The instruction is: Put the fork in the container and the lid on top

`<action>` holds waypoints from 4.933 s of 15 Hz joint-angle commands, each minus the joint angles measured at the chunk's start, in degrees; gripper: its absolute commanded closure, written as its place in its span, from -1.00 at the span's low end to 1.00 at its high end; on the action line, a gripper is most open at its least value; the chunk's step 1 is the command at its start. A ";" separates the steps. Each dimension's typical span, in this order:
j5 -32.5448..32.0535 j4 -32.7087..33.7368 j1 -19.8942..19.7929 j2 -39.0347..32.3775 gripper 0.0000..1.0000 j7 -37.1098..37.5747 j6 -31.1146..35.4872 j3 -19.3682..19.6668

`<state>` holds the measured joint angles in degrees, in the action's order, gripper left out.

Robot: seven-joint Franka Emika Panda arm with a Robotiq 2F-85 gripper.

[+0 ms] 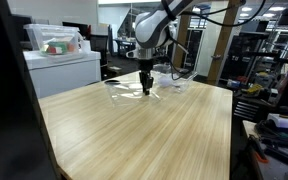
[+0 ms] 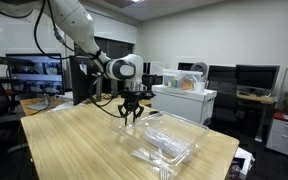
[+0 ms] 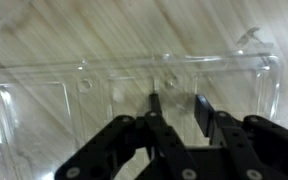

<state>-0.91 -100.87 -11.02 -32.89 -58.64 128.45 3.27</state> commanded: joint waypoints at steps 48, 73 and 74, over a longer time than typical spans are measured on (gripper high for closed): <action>6.10 7.68 -17.18 10.24 0.72 -66.85 -12.52 9.71; 3.44 13.73 -19.33 -0.19 0.72 -64.65 -9.48 10.04; 3.73 13.85 -19.37 -0.41 0.72 -63.71 -9.36 10.08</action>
<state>3.51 -87.89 -29.87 -32.46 -124.72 117.77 13.50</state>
